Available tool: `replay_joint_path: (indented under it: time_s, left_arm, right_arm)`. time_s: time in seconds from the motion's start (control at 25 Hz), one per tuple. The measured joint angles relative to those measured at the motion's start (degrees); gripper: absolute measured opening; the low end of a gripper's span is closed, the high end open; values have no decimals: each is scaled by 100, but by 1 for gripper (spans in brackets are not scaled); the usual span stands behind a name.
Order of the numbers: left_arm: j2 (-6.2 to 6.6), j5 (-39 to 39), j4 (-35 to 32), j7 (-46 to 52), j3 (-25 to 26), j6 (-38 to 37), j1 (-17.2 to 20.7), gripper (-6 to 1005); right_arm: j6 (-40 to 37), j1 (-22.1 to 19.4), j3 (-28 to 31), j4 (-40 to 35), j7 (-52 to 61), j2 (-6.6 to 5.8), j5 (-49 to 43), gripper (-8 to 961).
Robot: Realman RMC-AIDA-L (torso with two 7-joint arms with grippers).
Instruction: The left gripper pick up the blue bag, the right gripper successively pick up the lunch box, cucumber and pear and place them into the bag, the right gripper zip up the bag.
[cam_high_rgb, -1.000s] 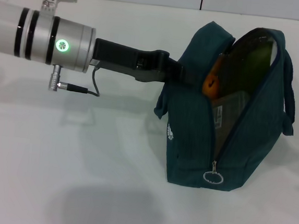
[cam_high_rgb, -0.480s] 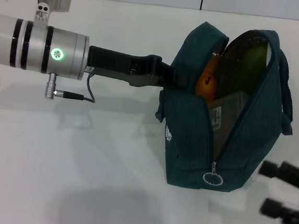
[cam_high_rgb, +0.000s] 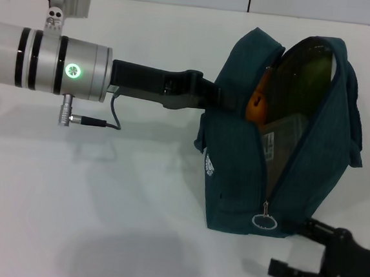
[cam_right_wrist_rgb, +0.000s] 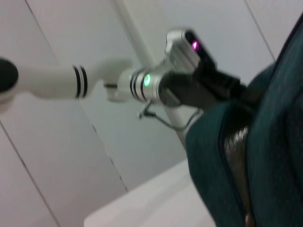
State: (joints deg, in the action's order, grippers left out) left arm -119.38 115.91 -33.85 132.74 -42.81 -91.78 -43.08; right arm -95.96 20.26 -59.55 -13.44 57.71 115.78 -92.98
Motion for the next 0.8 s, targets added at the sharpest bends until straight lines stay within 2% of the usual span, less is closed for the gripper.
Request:
replay_joint_path:
  time_s: [0.16,0.48,0.8]
  left_arm:
    - [1,-5,2,-3,0,-1,-1,37]
    - [0,-8,13,-3,0,-6,1,38]
    - [-12,-10,142,-78,0,-7,-49,37]
  right_arm:
    - [231,117,-205,67,-80,20,27,854]
    - [457,163,-213,81,-92,33,105,855]
    - [476,611,-364,356,-97,43,108,854]
